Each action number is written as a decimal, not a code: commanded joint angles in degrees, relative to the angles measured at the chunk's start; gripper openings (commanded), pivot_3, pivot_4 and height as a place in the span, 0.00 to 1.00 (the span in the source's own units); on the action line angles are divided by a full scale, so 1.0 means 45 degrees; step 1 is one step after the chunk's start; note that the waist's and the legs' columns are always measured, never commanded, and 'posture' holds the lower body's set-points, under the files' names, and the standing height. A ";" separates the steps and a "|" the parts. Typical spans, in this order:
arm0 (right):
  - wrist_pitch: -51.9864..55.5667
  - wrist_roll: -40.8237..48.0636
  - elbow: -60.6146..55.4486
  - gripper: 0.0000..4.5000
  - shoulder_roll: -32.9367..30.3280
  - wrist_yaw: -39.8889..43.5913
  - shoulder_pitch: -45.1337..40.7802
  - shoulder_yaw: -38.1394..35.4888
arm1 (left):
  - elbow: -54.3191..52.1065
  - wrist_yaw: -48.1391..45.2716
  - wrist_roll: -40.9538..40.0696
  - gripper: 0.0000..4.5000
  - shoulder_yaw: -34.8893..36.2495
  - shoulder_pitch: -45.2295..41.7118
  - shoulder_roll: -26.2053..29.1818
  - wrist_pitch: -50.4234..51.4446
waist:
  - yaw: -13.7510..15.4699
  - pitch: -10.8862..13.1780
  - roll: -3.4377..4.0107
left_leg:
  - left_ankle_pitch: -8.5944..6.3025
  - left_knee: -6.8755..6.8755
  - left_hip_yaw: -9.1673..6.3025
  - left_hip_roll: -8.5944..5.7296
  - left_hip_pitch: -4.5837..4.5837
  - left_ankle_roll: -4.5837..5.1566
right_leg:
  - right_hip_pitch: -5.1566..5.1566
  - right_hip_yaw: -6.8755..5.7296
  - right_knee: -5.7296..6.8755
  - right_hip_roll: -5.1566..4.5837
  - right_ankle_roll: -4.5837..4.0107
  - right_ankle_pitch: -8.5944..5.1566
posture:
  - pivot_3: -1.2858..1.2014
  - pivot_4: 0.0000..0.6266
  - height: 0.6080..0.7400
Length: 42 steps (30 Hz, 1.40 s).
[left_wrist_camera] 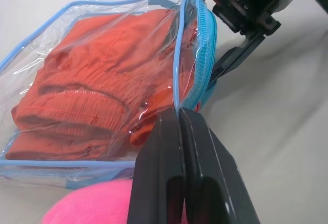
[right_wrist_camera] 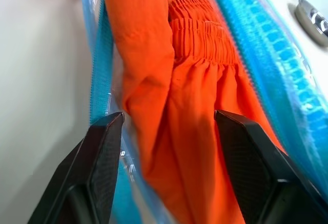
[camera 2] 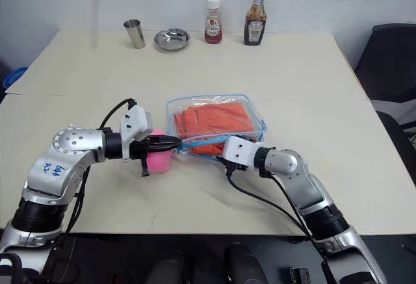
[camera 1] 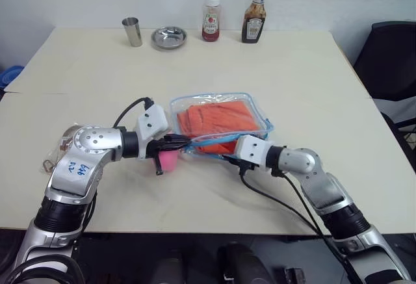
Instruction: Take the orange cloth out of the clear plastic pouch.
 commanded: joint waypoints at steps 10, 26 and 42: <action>0.0477 -0.1730 0.1988 0.42 0.0163 0.0100 -0.0734 0.1004 | -0.0294 0.0100 -0.0127 0.00 0.0052 -0.0244 0.0033 -0.0168 | -0.0020 -0.0006 -0.0002 | 0.0001 0.0002 0.0000 0.0001 0.0012 -0.0002 | 0.0010 0.0000 0.0003 -0.0001 0.0000 0.0000 | 0.52 0.24 1.00; -0.3843 -0.3186 0.0858 0.00 -0.2040 0.1137 -0.0192 0.1907 | 0.0053 0.0970 -0.0056 0.00 0.0152 -0.0433 -0.0576 -0.0095 | 0.0047 -0.0014 -0.0015 | -0.0001 0.0009 -0.0007 -0.0006 0.0015 0.0002 | 0.0024 -0.0003 -0.0007 -0.0005 0.0000 0.0000 | 0.52 0.24 1.00; -0.9012 -0.0432 -0.1483 0.00 -0.5750 0.2300 0.1598 0.0043 | 0.2878 0.1746 0.2993 0.00 -0.1449 -0.0988 -0.0365 -0.2823 | 0.0075 -0.0014 -0.0018 | -0.0002 0.0010 -0.0007 -0.0008 0.0011 0.0003 | 0.0026 -0.0003 -0.0014 -0.0005 0.0000 0.0000 | 0.52 0.24 1.00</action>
